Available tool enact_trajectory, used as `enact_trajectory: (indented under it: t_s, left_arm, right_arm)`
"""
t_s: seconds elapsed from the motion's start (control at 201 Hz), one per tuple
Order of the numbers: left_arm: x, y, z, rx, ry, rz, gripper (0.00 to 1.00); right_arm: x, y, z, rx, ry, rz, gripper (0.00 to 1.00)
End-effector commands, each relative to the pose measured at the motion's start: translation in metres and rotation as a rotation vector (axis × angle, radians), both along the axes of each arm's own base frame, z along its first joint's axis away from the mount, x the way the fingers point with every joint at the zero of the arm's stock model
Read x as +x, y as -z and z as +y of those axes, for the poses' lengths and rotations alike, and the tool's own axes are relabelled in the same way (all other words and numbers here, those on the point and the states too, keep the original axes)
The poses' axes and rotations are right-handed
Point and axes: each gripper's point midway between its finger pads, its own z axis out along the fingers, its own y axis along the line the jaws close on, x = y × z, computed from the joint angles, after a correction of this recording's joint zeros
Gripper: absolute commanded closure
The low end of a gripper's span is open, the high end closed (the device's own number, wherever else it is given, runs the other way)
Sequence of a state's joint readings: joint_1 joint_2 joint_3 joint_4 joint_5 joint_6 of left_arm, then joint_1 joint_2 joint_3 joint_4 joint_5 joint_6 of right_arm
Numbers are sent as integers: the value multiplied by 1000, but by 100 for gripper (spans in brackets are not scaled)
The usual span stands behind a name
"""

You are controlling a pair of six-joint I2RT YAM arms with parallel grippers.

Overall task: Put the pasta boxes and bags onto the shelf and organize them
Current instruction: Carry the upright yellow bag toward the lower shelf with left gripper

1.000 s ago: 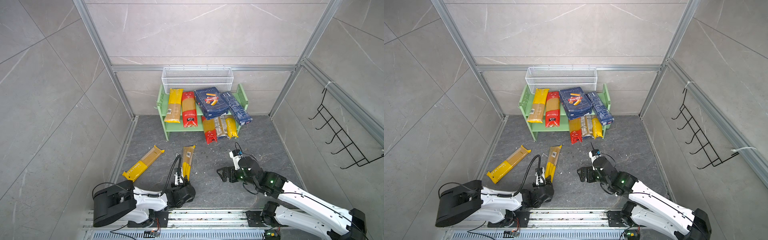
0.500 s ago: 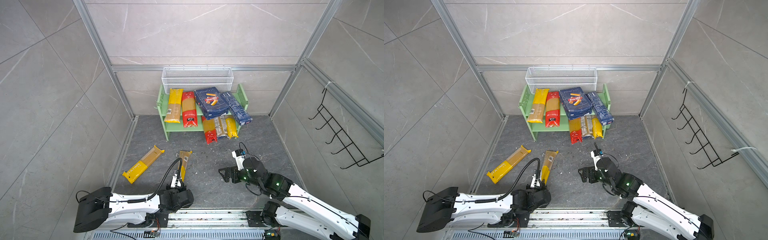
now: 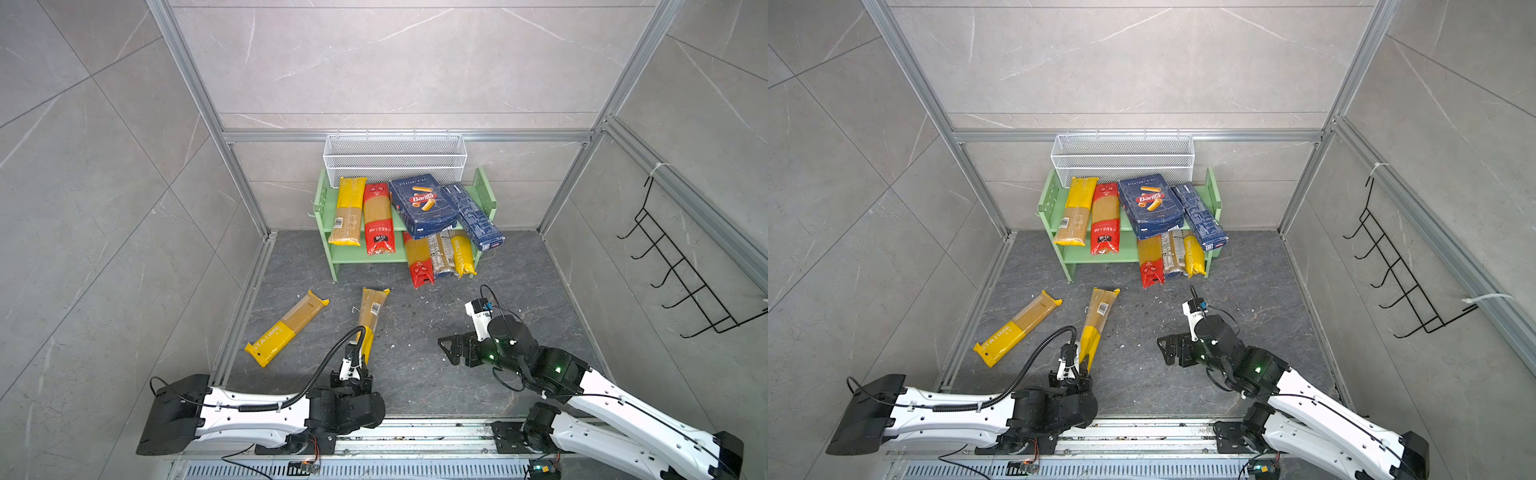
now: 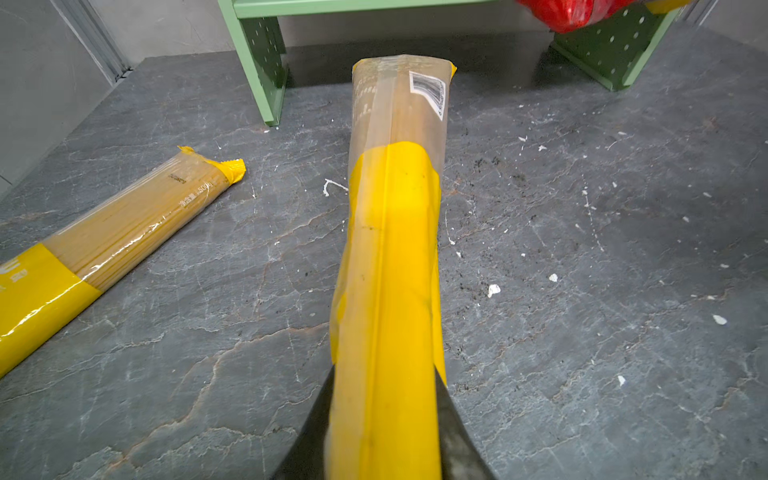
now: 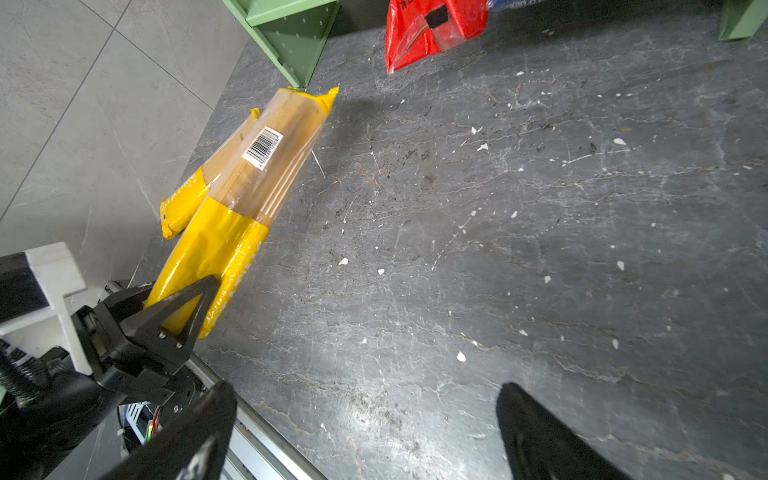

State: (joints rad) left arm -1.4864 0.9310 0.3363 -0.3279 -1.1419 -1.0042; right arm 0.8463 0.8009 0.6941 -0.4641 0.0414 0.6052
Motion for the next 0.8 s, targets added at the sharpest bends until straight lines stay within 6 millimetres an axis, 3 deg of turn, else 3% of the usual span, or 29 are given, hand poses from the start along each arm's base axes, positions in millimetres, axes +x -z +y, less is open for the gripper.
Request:
enact_trajectory:
  t_s: [0.0,0.199,0.363,0.791]
  left_arm:
    - [10,-51,7,-97,-104,-194,100]
    - [12,-76,3,-105,-121,-256,100]
    - [20,-88,11,-124,-177,-273,100]
    - [91,-98,-34,-111,-58,-189,100]
  right_arm:
    - [2,-12,-2,-8,3,-26,1]
    - [3,-18,-1,-5,0,-32,0]
    - [4,-22,-1,-4,2,-39,0]
    - [2,-22,-13,-32,29,-56,0]
